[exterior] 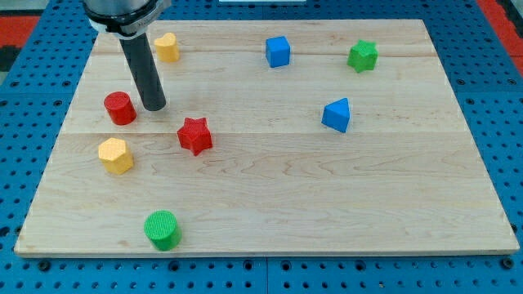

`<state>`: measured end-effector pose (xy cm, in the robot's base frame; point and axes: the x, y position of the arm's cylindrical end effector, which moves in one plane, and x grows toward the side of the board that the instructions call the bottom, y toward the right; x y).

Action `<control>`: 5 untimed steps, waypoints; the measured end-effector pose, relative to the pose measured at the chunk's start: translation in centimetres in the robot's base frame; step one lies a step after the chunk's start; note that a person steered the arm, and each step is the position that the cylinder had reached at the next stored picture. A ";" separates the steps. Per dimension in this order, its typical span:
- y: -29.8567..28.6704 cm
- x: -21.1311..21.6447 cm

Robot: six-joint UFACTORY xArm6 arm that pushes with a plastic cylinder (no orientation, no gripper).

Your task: Move the yellow hexagon diagonally right to the red star

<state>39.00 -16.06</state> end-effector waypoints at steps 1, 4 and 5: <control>3.0 -0.7; 9.8 3.5; 4.2 2.7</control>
<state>41.67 -11.85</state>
